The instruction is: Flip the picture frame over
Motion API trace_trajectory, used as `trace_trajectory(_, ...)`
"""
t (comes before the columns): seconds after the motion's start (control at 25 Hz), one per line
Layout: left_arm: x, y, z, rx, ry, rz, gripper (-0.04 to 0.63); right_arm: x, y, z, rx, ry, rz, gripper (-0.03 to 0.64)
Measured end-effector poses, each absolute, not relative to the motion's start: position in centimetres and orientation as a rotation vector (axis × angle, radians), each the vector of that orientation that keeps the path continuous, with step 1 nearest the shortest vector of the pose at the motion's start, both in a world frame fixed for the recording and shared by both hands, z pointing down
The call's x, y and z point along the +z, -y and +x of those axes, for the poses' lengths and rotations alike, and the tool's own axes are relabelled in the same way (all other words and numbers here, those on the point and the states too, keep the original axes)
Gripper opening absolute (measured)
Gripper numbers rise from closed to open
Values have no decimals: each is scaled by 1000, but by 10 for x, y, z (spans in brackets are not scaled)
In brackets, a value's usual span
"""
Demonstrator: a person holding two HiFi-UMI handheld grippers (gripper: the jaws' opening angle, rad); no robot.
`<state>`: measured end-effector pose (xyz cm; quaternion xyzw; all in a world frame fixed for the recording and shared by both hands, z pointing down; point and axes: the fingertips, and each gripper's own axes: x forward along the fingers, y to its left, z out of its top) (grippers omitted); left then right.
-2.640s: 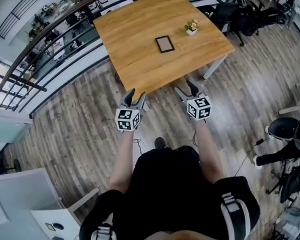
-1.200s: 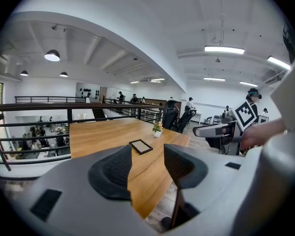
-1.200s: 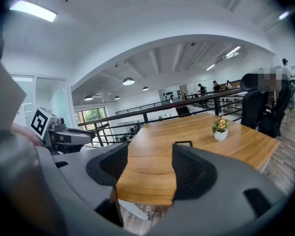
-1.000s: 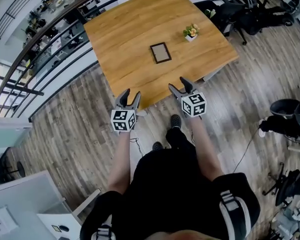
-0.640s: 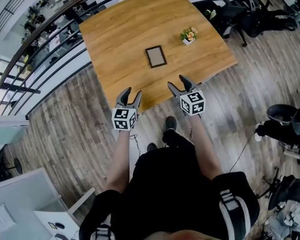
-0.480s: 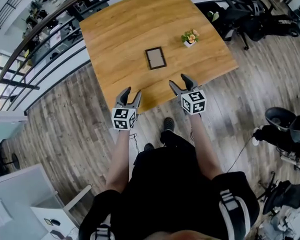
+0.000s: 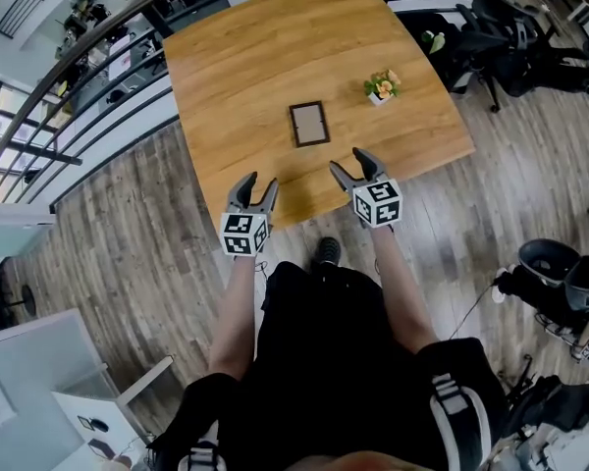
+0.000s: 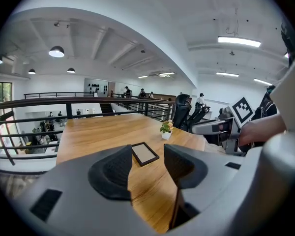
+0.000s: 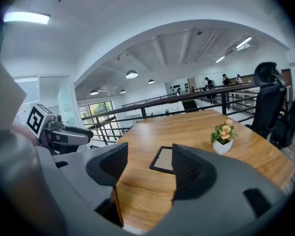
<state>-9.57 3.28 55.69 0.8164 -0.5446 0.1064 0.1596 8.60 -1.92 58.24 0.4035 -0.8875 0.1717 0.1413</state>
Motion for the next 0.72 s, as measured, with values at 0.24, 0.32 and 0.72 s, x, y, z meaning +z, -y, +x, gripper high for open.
trace_trajectory(0.24, 565, -19, -105, 313, 1530, 2315, 207, 591, 30, 76, 530, 2537, 1162, 281)
trace_trajectory(0.32, 568, -8, -110, 317, 1506, 2313, 207, 593, 38, 72, 539, 2522, 1175, 281)
trace_trajectory(0.72, 579, 59, -123, 240, 1415, 2297, 207, 595, 81, 67, 552, 2457, 1272, 278)
